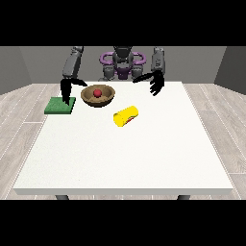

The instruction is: Pick the cup and pour the ball into the bowl, then pick the bowl and place it on the pad

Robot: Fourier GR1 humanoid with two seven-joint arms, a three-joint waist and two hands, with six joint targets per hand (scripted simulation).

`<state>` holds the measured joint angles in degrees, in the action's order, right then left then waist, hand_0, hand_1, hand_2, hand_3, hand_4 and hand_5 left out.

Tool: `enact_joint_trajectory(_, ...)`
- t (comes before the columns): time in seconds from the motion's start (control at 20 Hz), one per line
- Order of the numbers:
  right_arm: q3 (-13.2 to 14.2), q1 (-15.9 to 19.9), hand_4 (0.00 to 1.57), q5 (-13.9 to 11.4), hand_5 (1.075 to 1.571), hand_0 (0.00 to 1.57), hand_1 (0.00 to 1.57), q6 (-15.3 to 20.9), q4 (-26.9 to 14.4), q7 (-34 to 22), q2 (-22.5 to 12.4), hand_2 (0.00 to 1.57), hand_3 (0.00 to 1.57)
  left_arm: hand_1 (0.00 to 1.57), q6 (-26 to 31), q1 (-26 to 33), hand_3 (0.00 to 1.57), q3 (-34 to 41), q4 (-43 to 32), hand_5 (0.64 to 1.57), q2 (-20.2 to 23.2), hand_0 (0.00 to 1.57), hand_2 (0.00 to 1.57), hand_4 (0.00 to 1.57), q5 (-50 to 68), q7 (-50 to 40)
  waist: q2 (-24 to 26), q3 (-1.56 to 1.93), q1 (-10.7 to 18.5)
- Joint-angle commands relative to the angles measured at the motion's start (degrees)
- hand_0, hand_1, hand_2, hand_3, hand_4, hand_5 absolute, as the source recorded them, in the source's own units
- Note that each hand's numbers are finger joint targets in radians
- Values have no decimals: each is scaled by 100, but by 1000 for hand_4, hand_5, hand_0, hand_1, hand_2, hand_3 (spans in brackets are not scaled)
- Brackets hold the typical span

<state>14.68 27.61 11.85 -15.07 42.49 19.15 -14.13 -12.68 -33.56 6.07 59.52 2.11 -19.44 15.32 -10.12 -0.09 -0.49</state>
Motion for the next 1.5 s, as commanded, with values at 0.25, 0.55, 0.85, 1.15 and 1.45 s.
enact_joint_trajectory(0.25,-107,-326,193,-114,1549,0,0,-35,-367,516,163,0,0,0,-56,-109,0,-34,-86,1546,-110,0,0,0,180,-12,4,11,0)
enact_joint_trajectory(0.55,384,81,199,176,1539,0,0,-121,-1123,906,-144,0,0,0,220,-416,0,-352,615,1555,-87,0,0,0,180,-355,-473,16,567)
enact_joint_trajectory(0.85,285,-197,205,131,1527,0,0,33,-1080,903,236,0,0,0,280,-114,0,-687,788,1558,-202,0,0,0,180,-436,-280,16,832)
enact_joint_trajectory(1.15,223,-25,357,302,1545,0,0,267,-613,103,544,0,0,0,575,33,0,-366,367,1563,32,0,0,0,331,-375,206,3,661)
enact_joint_trajectory(1.45,-66,3,366,176,1547,0,0,780,-595,-10,1076,0,0,0,818,327,0,-76,290,1564,447,0,0,0,524,-183,447,8,426)
